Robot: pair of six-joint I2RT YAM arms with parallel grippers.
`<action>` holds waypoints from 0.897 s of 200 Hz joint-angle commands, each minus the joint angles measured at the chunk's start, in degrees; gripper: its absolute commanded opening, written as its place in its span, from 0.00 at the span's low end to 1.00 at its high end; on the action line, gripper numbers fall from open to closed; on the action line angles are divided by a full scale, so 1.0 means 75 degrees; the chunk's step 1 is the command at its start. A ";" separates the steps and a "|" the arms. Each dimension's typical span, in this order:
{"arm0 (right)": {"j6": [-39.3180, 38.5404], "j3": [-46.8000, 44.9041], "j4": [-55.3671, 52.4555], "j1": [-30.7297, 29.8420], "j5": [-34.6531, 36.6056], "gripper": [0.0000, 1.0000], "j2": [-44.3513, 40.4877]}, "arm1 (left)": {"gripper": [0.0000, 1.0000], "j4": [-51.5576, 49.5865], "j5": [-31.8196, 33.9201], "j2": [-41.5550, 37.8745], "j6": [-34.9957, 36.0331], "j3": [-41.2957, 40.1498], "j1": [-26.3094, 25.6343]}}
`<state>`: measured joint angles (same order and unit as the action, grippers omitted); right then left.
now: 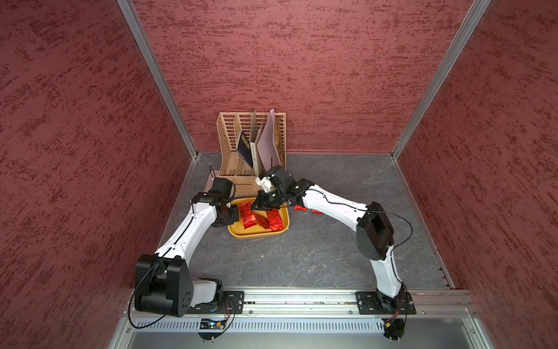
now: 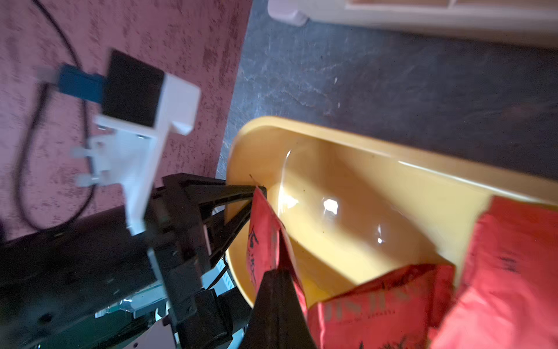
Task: Take the tea bags out of the storage box
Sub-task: Pick up the tea bag from the storage box, then place the tea bag at the center of the board.
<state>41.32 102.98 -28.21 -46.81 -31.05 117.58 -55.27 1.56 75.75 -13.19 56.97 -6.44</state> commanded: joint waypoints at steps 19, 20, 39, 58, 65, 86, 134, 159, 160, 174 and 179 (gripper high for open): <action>-0.0089 -0.1546 0.0332 0.1666 -0.0664 0.00 -0.1469 | 0.00 0.0209 -0.0115 -0.0092 -0.0019 -0.0014 -0.0009; -0.0087 -0.1592 0.0330 0.1721 -0.0682 0.00 -0.1507 | 0.00 0.0209 -0.0115 -0.0092 -0.0021 -0.0014 -0.0009; -0.0344 -0.2241 0.0251 0.2664 -0.1099 0.00 -0.1994 | 0.00 0.0209 -0.0114 -0.0103 -0.0014 -0.0020 -0.0013; -0.1025 -0.2598 -0.0320 0.3516 -0.1522 0.00 -0.2268 | 0.00 0.0221 -0.0114 -0.0115 -0.0011 -0.0014 -0.0008; -0.1301 -0.2762 -0.0570 0.3815 -0.1482 0.00 -0.2346 | 0.00 0.0221 -0.0114 -0.0112 -0.0022 -0.0018 -0.0009; -0.1846 -0.3189 -0.1012 0.4626 -0.1139 0.00 -0.2349 | 0.00 0.0216 -0.0114 -0.0105 -0.0007 -0.0008 -0.0009; -0.3220 -0.2968 -0.1933 0.5595 -0.0391 0.00 -0.1746 | 0.00 0.0209 -0.0067 -0.0083 -0.0022 -0.0015 -0.0009; -0.3508 -0.2943 -0.1987 0.6089 -0.0659 0.00 -0.1534 | 0.00 0.0220 -0.0079 -0.0045 -0.0017 -0.0003 0.0020; -0.3530 -0.2946 -0.1990 0.6106 -0.0656 0.00 -0.1528 | 0.00 0.0220 -0.0079 -0.0051 -0.0014 -0.0002 0.0023; -0.3724 -0.2910 -0.2238 0.6203 -0.0253 0.00 -0.1378 | 0.00 0.0232 -0.0069 -0.0056 -0.0021 -0.0014 0.0033; -0.3798 -0.2895 -0.2295 0.6217 -0.0153 0.00 -0.1320 | 0.00 0.0232 -0.0067 -0.0056 -0.0028 -0.0014 0.0028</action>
<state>17.82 79.29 -41.58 -1.69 -35.40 106.10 -55.24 1.58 75.72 -13.19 56.97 -6.42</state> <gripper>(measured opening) 0.049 0.090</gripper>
